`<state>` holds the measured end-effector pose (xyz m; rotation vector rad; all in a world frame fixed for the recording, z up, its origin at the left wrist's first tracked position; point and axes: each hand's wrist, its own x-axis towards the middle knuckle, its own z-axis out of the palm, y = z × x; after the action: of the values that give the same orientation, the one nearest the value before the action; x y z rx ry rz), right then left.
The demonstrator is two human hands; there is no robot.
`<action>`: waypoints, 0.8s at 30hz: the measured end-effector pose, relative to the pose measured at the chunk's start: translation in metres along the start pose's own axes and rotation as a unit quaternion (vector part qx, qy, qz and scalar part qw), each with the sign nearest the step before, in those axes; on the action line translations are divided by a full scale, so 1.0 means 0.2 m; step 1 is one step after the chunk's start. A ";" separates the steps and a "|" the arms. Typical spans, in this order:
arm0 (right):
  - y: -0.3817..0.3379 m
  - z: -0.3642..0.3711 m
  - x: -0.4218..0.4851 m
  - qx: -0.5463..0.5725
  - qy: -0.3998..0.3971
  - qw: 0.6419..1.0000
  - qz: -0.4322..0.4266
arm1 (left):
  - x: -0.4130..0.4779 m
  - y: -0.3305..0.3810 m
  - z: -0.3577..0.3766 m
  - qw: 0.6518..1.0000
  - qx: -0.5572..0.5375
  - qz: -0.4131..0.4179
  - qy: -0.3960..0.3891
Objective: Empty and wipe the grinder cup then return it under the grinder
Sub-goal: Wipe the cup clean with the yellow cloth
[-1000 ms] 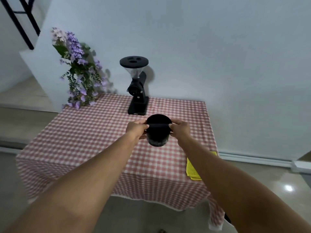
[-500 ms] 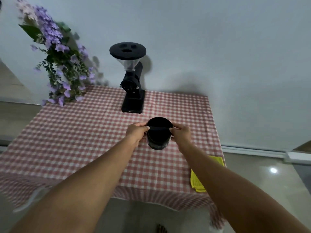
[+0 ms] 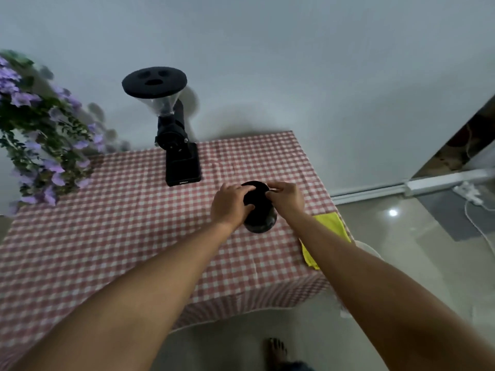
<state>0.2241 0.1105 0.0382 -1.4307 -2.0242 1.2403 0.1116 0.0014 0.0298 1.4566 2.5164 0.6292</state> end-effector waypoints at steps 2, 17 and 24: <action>0.02 -0.01 -0.01 -0.017 0.008 1.000 0.011 | 0.01 0.04 0.04 0.999 -0.012 0.004 -0.035; 0.23 -0.17 -0.03 -0.037 0.021 0.999 0.008 | 0.04 0.09 0.16 0.978 -0.146 -0.082 -0.125; 0.61 -0.30 0.03 -0.215 0.012 0.964 0.156 | 0.06 0.08 0.14 0.969 -0.177 -0.112 -0.127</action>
<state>0.3334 0.1546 -0.0296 -2.0183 -2.2039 0.9119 0.1268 0.0254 0.0128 1.0367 2.1893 0.7502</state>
